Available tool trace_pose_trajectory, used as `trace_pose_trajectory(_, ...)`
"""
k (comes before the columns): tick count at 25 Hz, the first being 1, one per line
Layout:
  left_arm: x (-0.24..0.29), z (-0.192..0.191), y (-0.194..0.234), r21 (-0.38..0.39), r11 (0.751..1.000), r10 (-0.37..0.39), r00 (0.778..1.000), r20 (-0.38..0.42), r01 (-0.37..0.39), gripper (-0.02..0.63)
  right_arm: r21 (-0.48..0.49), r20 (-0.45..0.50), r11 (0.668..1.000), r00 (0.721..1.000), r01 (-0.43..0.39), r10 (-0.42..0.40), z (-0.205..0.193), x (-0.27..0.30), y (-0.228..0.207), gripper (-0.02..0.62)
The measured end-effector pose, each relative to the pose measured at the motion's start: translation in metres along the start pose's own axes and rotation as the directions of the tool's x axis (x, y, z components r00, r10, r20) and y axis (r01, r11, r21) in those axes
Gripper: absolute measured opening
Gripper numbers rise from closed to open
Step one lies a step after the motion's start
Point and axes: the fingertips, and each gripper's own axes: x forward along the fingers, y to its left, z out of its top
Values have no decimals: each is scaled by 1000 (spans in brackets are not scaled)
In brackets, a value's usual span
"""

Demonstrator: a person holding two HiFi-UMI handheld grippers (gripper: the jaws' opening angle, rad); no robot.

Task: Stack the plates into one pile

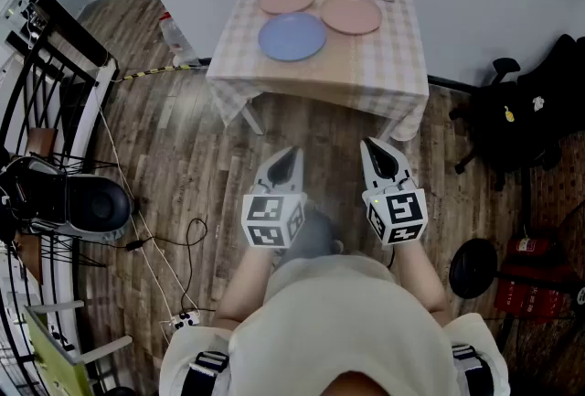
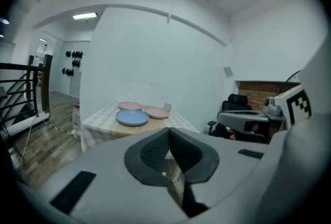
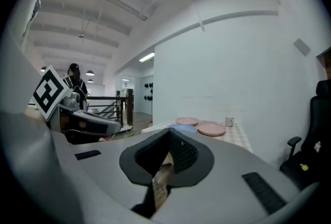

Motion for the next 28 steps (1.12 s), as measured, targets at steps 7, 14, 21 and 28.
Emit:
trace_pose_trajectory(7,-39,-14,-3,-45,998,50,999,17,-49,5,-4,-2,1000,1000,-19,19,-12,-42,24,0)
trace_pose_trajectory(14,-52,-22,-14,-46,998,47,999,15,-47,5,-5,9,1000,1000,-24,24,-15,-62,29,-2)
trace_pose_trajectory(21,-58,-22,-16,-57,997,47,999,21,-46,5,60,35,998,999,-2,0,-12,-70,23,0)
trace_pose_trajectory(28,-53,-19,-15,-65,997,53,998,28,-51,5,92,39,996,999,6,-10,-13,-66,9,0)
